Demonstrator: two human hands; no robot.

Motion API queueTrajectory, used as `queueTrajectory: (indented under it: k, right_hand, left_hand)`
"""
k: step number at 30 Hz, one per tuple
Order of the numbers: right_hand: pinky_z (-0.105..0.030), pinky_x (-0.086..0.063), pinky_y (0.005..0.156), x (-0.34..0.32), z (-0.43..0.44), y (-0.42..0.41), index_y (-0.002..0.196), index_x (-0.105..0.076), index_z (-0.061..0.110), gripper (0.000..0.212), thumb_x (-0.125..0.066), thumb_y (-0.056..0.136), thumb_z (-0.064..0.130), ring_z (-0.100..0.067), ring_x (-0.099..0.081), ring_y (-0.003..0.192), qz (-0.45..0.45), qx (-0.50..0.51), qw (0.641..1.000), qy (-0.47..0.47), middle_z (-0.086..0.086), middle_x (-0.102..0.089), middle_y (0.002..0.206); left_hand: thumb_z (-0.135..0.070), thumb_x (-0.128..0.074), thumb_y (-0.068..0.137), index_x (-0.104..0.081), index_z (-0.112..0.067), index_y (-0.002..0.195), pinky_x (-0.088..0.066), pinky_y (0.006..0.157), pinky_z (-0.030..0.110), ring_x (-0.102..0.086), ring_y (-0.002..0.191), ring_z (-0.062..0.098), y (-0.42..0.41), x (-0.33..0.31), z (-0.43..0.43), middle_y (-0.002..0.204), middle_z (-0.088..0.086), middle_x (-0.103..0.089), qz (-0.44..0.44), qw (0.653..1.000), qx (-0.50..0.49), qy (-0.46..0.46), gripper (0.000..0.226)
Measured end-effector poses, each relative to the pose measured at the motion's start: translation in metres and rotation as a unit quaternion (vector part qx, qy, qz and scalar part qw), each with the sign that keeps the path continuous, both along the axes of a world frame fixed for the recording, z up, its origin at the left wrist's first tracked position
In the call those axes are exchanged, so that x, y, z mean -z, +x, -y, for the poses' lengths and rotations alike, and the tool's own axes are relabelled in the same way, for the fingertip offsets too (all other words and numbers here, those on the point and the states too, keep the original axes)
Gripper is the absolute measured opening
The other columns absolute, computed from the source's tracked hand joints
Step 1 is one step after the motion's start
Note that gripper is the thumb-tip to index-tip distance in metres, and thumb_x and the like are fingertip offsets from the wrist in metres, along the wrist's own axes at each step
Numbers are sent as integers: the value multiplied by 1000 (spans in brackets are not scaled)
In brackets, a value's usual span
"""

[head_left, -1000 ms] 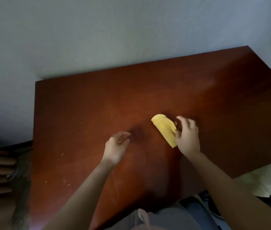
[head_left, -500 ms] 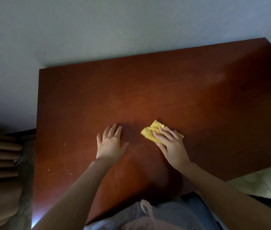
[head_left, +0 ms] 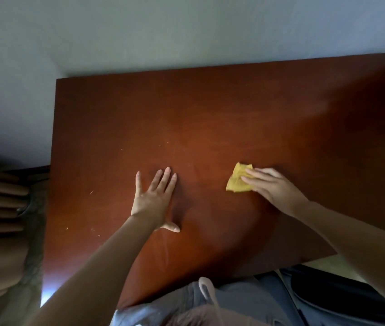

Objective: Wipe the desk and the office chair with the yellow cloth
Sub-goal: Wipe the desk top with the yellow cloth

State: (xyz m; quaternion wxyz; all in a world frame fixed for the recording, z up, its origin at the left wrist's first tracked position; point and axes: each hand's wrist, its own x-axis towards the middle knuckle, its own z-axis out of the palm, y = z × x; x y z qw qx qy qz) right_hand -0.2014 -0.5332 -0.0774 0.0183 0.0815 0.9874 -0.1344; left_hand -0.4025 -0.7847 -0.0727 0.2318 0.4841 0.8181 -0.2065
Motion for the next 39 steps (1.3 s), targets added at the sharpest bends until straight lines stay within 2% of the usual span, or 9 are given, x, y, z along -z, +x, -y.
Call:
queueTrajectory:
  k: [3, 8, 12, 18, 23, 28, 31, 36, 39]
  right_hand:
    - [-45, -41, 102, 4, -9, -33, 130, -57, 13, 40, -61, 90, 8, -32, -47, 124, 11, 109, 993, -47, -7, -50, 139]
    - [-45, -32, 107, 9, 6, -100, 147, -29, 29, 46, -36, 102, 26, -25, -20, 141, 91, 198, 976, 14, 2, -22, 157]
    - [-46, -28, 107, 13, 45, -123, 148, -25, 31, 47, -33, 102, 28, -22, -16, 143, 98, 210, 972, 32, 3, -19, 157]
    - [-39, -30, 103, 22, 110, -104, 140, -44, 35, 43, -46, 98, 28, -18, -29, 138, 11, 152, 988, -16, 8, -37, 150]
    - [-42, -43, 96, 26, 154, -66, 120, -66, 27, 37, -69, 83, 24, -25, -54, 119, -77, 81, 992, -52, 2, -59, 130]
    - [-42, -47, 93, 35, 162, -18, 110, -72, 24, 29, -70, 81, 24, -20, -53, 111, -133, -18, 991, -25, 3, -66, 120]
    - [-42, -49, 92, 35, 152, 6, 109, -72, 25, 28, -56, 87, 29, -19, -56, 110, -129, -68, 989, 25, 4, -66, 118]
    - [-42, -49, 93, 26, 108, 30, 117, -67, 23, 35, -51, 86, 18, -26, -61, 113, -67, -119, 988, 72, -1, -62, 126]
    - [-38, -50, 91, 19, 75, 29, 118, -66, 23, 42, -73, 78, 13, -25, -60, 114, -35, -113, 989, 88, 0, -61, 127]
  left_hand:
    - [-85, -55, 59, 28, -14, 145, 10, 108, 64, 21, 145, 21, 1, 0, -1, 155, 5, 29, -2, 1000, 0, -3, 139]
    - [-83, -58, 60, 28, -14, 145, 9, 108, 65, 20, 145, 21, 1, 0, 0, 155, 5, 30, 6, 1000, -5, -1, 139]
    - [-83, -58, 59, 29, -18, 145, 11, 107, 66, 21, 145, 17, -4, 2, 3, 155, 0, 30, 21, 1000, -9, 19, 138]
    - [-76, -66, 59, 19, -24, 149, 13, 110, 59, 16, 146, 21, -15, -3, 14, 159, 2, 16, 30, 994, -70, 82, 134]
    - [-82, -59, 59, 23, -19, 148, 12, 109, 62, 28, 142, 23, -19, -7, 28, 156, 4, 27, 23, 998, -52, 39, 137]
    - [-85, -56, 57, 25, -16, 147, 12, 108, 64, 31, 140, 24, -22, -9, 33, 154, 5, 31, 24, 999, -28, 20, 139]
    - [-86, -54, 57, 25, -17, 147, 12, 107, 65, 31, 140, 24, -21, -9, 28, 154, 4, 32, 28, 999, 3, 20, 139]
    - [-85, -53, 61, 24, -14, 147, 13, 108, 63, 29, 141, 21, -18, -7, 13, 154, 5, 31, 23, 999, 29, 17, 135]
    - [-82, -53, 65, 23, -9, 147, 13, 110, 57, 24, 143, 19, -17, -6, 6, 155, 8, 29, 13, 1000, 8, 11, 134]
